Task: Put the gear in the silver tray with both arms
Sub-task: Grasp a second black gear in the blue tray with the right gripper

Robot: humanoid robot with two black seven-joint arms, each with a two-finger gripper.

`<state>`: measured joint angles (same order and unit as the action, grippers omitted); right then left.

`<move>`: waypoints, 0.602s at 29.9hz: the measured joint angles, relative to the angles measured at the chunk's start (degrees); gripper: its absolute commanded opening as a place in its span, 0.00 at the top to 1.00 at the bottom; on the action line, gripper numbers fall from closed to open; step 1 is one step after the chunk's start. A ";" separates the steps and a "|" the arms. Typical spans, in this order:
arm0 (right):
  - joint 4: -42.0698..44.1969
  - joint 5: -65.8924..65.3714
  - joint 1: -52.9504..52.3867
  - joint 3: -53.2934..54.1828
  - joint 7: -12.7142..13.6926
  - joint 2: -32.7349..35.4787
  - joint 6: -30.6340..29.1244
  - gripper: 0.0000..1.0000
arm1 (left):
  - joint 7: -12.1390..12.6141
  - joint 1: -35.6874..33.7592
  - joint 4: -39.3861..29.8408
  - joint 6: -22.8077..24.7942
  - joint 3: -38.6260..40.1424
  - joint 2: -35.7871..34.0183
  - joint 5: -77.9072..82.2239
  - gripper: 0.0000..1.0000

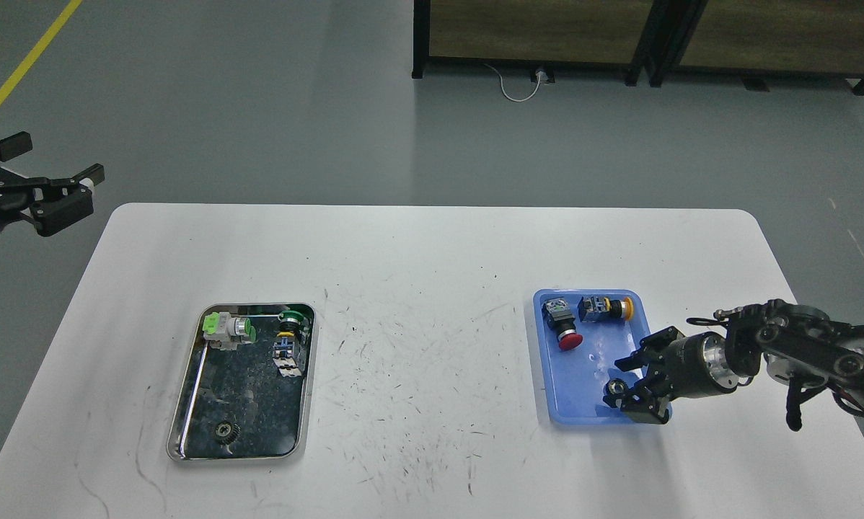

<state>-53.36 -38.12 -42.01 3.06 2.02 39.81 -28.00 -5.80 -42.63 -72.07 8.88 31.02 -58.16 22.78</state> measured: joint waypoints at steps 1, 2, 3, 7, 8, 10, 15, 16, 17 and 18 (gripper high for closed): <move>-0.04 -0.11 0.02 0.00 0.00 0.05 0.00 0.41 | 0.00 0.00 0.00 0.00 0.00 -0.04 0.00 0.03; -0.07 -0.26 0.04 0.00 0.00 0.07 0.00 0.43 | 0.00 0.00 0.00 0.00 0.00 -0.07 0.00 0.03; -0.08 -0.42 0.06 0.00 0.02 0.07 0.00 0.45 | 0.00 0.00 0.00 0.00 0.00 -0.15 0.00 0.03; -0.09 -0.71 0.08 0.00 0.05 0.07 0.00 0.54 | 0.00 0.00 0.00 0.00 0.00 -0.41 0.00 0.03; -0.09 -0.72 0.10 0.00 0.06 0.07 0.00 0.57 | 0.00 0.00 0.00 0.00 0.00 -0.42 0.00 0.03; -0.05 -0.82 0.15 0.00 0.08 -0.09 0.00 0.63 | 0.00 0.00 0.00 0.00 0.00 -0.51 0.00 0.03; 0.03 -1.92 0.23 0.02 0.07 -0.40 0.00 0.76 | 0.00 0.00 0.00 0.00 0.00 -0.91 0.00 0.03; 0.03 -2.00 0.26 0.05 0.07 -0.41 0.00 0.78 | 0.00 0.00 0.00 0.03 0.00 -0.98 0.00 0.03; 0.03 -2.06 0.29 0.05 0.07 -0.42 0.01 0.79 | 0.00 0.00 0.00 0.04 0.00 -1.03 0.00 0.03; 0.03 -2.08 0.30 0.05 0.07 -0.42 0.01 0.81 | 0.00 0.00 0.00 0.04 0.00 -1.10 0.00 0.03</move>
<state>-53.33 -40.20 -41.70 3.11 2.08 39.39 -28.00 -5.80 -42.63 -72.07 8.92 31.03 -59.26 22.78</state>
